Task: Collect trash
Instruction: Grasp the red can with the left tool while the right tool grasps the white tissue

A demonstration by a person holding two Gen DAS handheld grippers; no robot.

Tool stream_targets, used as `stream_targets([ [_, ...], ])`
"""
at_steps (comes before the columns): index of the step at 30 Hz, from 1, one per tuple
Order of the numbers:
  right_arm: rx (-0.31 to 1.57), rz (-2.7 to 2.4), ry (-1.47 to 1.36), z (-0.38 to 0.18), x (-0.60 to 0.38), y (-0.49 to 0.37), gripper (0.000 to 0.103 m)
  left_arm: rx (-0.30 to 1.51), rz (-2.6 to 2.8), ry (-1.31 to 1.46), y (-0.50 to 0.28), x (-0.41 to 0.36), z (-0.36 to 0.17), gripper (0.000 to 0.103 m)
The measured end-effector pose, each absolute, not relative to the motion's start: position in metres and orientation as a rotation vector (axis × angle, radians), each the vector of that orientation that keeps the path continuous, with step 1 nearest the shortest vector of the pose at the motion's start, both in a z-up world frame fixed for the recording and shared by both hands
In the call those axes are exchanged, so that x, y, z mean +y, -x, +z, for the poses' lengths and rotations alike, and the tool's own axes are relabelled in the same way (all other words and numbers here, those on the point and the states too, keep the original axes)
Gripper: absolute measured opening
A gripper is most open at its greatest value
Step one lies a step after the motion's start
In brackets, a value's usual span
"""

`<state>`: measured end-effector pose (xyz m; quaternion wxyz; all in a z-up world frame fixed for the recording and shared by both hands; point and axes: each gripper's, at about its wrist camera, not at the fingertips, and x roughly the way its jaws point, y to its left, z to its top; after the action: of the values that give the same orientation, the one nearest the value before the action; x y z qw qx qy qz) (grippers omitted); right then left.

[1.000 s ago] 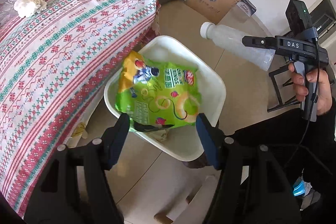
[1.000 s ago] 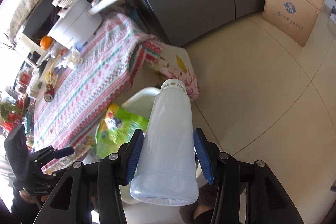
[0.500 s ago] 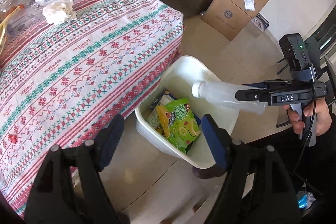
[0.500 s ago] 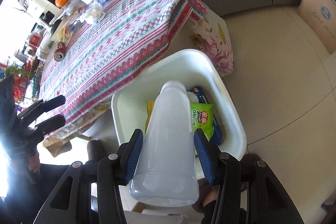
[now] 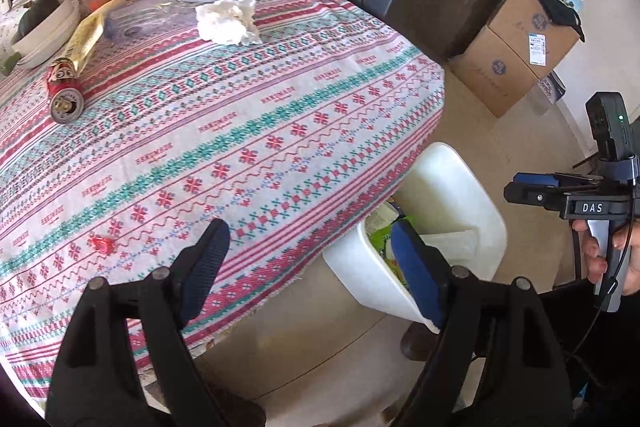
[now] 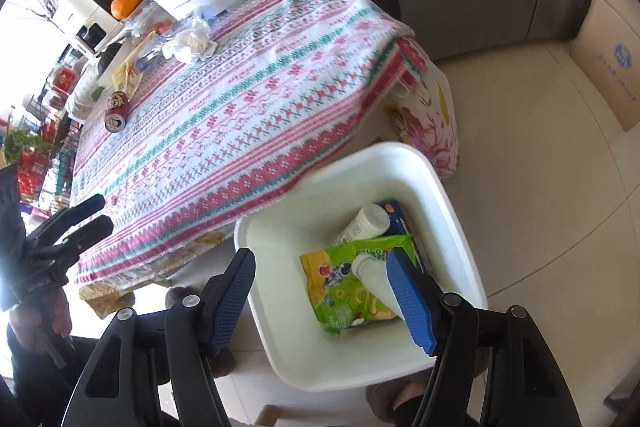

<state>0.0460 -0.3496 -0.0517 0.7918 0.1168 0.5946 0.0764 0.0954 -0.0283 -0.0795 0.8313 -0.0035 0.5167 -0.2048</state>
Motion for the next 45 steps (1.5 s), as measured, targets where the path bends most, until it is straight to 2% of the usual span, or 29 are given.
stream_targets([
  [5, 1.257, 0.183, -0.223, -0.04, -0.322, -0.066, 0.071, 1.064, -0.326, 0.012, -0.111, 0.007, -0.076, 0.083],
  [6, 1.248, 0.186, -0.213, -0.038, -0.316, -0.07, 0.077, 1.06, -0.298, 0.02, -0.116, 0.016, -0.075, 0.083],
  [8, 1.226, 0.186, -0.197, -0.032, -0.302, -0.079, 0.081, 1.058, -0.244, 0.047, -0.127, 0.035, -0.076, 0.083],
  [16, 1.143, 0.228, -0.181, -0.021, -0.241, -0.127, 0.083, 1.054, -0.046, 0.204, -0.182, 0.105, -0.08, 0.083],
  [23, 1.084, 0.22, -0.066, -0.038, -0.195, -0.187, 0.083, 1.02, 0.04, 0.232, -0.23, 0.149, -0.087, 0.083],
  [32, 1.054, 0.261, -0.1, -0.082, -0.163, -0.261, 0.083, 1.014, 0.026, 0.293, -0.274, 0.169, -0.107, 0.083],
  [45, 1.013, 0.268, -0.059, -0.107, -0.125, -0.313, 0.083, 1.129, 0.042, 0.323, -0.306, 0.171, -0.143, 0.059],
])
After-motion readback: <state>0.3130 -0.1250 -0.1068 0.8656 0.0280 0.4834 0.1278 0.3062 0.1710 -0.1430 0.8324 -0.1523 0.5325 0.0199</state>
